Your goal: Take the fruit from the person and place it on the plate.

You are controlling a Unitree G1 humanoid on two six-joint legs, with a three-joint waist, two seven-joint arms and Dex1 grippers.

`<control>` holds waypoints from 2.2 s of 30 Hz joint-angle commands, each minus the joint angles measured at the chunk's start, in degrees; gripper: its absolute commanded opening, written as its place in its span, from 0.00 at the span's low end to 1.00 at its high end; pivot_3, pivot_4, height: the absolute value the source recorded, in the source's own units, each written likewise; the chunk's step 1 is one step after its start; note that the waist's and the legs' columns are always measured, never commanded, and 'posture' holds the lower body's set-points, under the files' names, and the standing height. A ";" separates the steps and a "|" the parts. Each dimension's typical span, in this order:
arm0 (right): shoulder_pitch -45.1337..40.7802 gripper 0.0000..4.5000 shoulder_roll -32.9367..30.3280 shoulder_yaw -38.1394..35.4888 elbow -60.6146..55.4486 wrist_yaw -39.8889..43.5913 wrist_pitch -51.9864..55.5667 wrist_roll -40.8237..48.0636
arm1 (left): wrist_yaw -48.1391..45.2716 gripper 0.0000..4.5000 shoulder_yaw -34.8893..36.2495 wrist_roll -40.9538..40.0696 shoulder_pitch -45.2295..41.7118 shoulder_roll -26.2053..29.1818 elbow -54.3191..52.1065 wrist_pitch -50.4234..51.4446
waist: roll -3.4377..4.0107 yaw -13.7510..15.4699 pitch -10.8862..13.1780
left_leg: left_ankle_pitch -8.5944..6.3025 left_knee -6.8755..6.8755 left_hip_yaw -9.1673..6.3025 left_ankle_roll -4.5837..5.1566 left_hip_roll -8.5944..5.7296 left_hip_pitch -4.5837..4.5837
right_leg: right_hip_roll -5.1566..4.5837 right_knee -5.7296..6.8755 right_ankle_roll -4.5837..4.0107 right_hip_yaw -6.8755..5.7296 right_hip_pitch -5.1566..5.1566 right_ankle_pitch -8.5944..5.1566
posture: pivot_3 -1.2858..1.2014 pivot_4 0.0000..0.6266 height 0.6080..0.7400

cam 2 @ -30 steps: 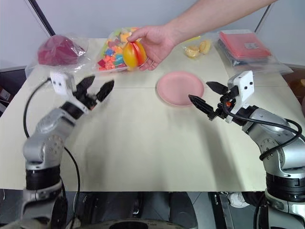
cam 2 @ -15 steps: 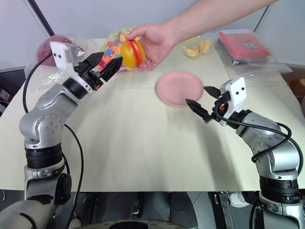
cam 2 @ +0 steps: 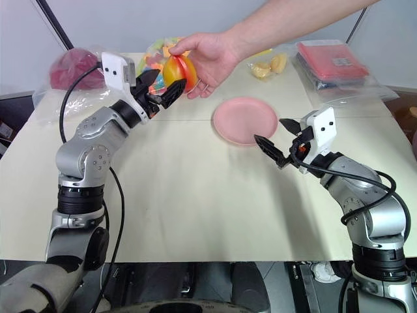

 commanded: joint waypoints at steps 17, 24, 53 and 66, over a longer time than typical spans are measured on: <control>-0.20 1.00 1.18 -1.20 -2.04 -1.67 -1.94 -0.92 | -3.83 0.69 -1.25 0.55 -1.73 -0.45 -0.14 -0.90 | 0.00 -0.04 0.00 | 0.00 0.00 0.00 0.00 0.00 0.00 | 0.00 0.00 0.00 0.00 -0.01 0.00 | 0.52 0.24 1.00; 0.47 1.00 1.55 -1.48 -2.70 -2.05 -2.25 -1.06 | -5.29 0.69 -9.61 8.55 -4.61 -7.62 13.86 -9.06 | -0.02 0.34 0.01 | 0.00 0.03 -0.03 0.00 -0.07 0.01 | -0.04 0.00 0.00 -0.01 0.06 0.00 | 0.52 0.24 1.00; 1.86 1.00 2.49 -2.30 -3.62 -5.50 -3.48 -2.38 | -8.16 0.99 -1.93 14.95 -27.13 -15.95 58.46 -37.92 | -0.06 -0.09 0.03 | -0.01 -0.01 -0.01 0.03 -0.09 -0.03 | -0.02 0.03 0.03 -0.02 -0.03 -0.01 | 0.52 0.24 1.00; -3.26 1.00 -0.13 -4.31 9.18 -3.57 -10.81 -8.52 | -6.70 0.99 1.69 9.20 -1.17 -0.84 7.13 -10.60 | 0.01 0.00 -0.01 | 0.01 0.02 0.01 0.00 0.03 -0.06 | 0.09 0.10 0.02 0.10 -0.12 -0.01 | 0.52 0.24 1.00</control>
